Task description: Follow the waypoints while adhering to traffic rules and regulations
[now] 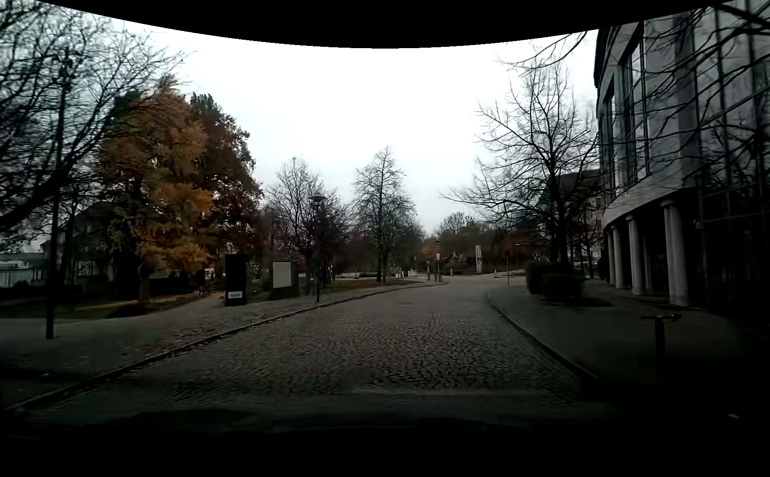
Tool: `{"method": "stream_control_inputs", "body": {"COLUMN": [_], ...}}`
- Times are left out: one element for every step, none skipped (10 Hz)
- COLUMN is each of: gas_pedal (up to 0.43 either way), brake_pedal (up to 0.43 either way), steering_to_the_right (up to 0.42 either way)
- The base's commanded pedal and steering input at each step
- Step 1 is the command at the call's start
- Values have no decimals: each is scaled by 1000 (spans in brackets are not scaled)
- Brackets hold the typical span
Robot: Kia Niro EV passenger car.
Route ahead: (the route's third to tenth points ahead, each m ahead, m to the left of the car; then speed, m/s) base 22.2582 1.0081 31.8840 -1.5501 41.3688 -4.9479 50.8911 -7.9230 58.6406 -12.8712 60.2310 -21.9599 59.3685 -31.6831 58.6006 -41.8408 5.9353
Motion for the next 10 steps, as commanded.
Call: {"method": "stream_control_inputs", "body": {"gas_pedal": [110,110,110,110,110,110,110,118,118,118], "brake_pedal": [0,0,0,0,0,0,0,0,0,0], "steering_to_the_right": [28,29,31,32,30,30,31,32,35,36]}}
